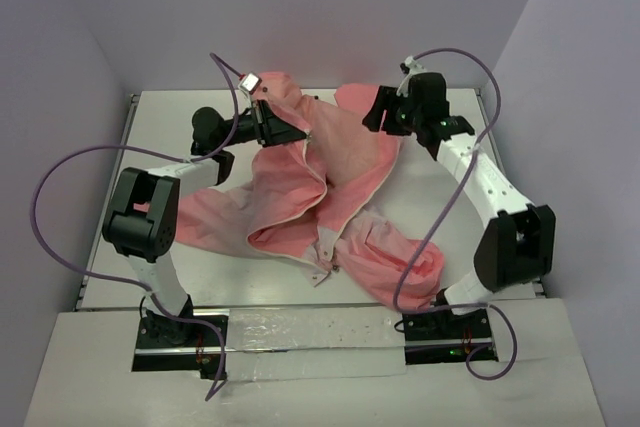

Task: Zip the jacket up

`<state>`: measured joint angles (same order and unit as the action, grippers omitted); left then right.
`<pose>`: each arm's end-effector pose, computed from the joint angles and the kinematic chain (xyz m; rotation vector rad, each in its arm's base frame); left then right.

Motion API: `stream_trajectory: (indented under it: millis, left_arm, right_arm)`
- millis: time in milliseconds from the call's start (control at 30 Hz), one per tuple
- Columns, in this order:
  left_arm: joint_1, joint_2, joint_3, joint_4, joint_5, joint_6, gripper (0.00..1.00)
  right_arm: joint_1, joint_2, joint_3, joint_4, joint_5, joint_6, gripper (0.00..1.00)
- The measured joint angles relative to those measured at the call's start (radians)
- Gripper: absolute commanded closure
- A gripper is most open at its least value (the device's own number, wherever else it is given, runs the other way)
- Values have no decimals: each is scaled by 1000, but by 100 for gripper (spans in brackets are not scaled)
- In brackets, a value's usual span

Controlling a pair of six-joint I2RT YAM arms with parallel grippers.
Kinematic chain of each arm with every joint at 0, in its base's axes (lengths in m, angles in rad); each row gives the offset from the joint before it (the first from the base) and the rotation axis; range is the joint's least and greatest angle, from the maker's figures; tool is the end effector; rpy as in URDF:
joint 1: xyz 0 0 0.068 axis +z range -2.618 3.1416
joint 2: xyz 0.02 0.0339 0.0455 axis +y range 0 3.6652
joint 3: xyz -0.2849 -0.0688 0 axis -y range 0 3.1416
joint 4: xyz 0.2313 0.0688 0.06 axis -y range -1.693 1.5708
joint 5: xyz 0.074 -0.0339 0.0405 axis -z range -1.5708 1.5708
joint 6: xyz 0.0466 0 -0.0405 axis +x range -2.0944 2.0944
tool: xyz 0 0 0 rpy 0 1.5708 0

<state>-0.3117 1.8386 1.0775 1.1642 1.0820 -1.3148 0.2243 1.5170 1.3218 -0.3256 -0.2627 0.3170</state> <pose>0.3609 -0.1595 0.3098 0.4000 1.6605 -1.9112 0.3351 0.0889 0.3528 -0.0639 2.1278 0.5989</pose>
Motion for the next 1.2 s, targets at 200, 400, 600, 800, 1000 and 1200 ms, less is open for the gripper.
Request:
stream_trajectory:
  millis: [200,400,600,800,1000,1200]
  left_arm:
    - [-1,-49,20,-402,-151,164,100]
    - [-1,-150,19,-650,-266,272,100]
    - [-1,-260,19,-752,-328,344,100]
    - [-1,-288,19,-809,-358,377,100]
    - [-1,-313,19,-900,-384,424,100]
    - [-1,-332,41,-965,-405,468,100]
  right_arm:
    - [-84,301,271,-83,145,23,15]
    - [-134,499,365,-143,170,47,13]
    - [-139,460,235,-85,108,91,13]
    - [-139,390,31,3,10,161,36]
    - [-137,324,-21,62,0,194,65]
    - [-118,272,61,36,69,163,32]
